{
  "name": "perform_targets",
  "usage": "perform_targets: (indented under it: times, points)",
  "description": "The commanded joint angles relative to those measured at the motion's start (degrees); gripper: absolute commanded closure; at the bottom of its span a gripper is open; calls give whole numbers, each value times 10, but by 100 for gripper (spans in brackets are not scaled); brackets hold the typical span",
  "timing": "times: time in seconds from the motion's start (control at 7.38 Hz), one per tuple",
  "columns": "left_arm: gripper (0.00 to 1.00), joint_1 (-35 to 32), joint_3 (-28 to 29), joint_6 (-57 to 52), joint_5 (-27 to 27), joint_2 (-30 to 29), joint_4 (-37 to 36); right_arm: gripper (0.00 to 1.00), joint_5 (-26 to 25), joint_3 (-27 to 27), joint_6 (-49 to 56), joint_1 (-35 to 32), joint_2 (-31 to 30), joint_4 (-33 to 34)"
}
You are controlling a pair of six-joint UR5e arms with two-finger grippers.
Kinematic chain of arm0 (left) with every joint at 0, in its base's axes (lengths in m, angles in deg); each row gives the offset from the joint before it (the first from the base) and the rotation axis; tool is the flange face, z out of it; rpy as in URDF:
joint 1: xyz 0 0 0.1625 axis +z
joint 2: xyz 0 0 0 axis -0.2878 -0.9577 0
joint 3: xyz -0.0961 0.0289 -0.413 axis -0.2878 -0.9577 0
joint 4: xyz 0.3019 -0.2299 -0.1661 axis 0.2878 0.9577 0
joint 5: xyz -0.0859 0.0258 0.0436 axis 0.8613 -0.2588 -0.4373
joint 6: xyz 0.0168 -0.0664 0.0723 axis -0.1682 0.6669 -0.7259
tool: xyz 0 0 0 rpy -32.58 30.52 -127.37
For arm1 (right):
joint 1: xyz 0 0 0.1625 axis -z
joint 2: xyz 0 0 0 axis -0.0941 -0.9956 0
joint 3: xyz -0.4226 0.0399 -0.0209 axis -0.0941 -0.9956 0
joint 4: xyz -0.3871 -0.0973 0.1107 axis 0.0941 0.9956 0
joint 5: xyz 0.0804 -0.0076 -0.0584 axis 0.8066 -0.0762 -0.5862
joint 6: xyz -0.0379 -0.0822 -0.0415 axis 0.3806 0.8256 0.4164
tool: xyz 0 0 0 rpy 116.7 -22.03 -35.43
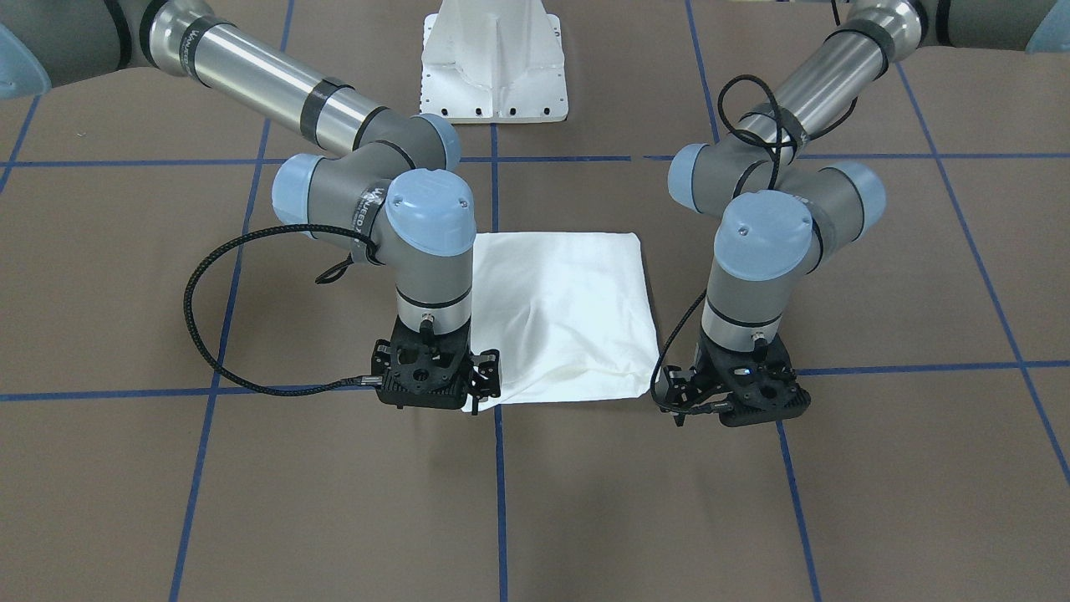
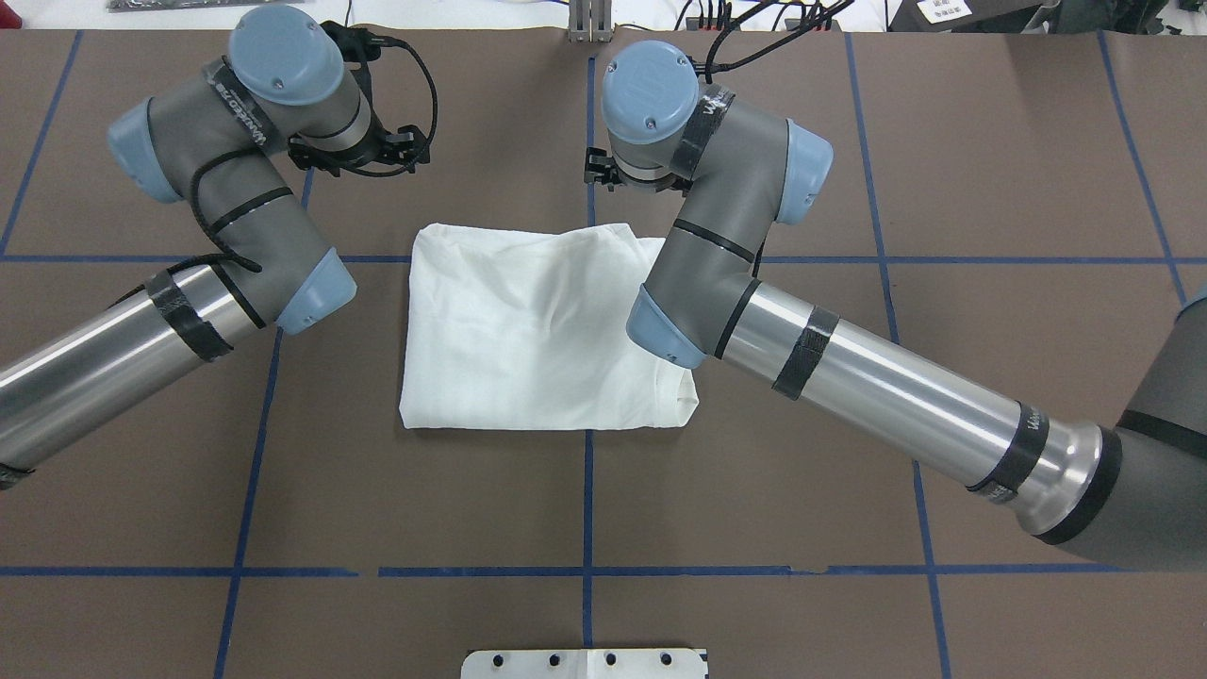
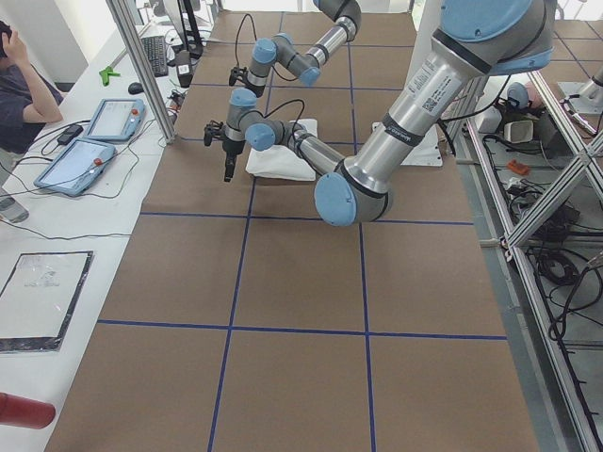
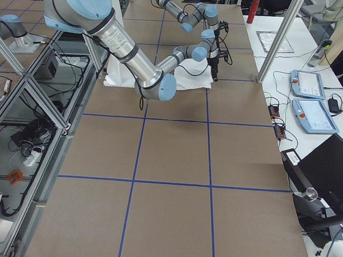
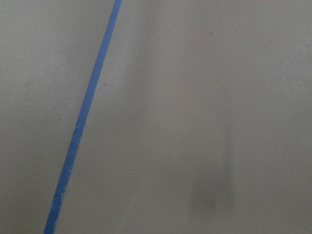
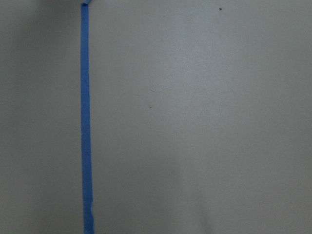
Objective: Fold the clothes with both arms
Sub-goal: 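Raise both grippers away from the folded shirt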
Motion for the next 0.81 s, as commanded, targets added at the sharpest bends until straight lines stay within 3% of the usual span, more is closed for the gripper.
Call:
perform_targets:
  times: [0.0,0.41,0.54,0.68]
  points:
    - [0,-29,-143,-55,80,85,-9,0,98,36,22,-44,-19,24]
    - [0,-92,-280,-251,107,187,-104,0,191,252,210,-142,-178,138]
    - [0,-126,-287,-322,118,219,-104,0,220,303,303,-192,-236,170]
    - [0,-177,-289,-408,137,246,-104,0,240,320,416,-244,-282,193]
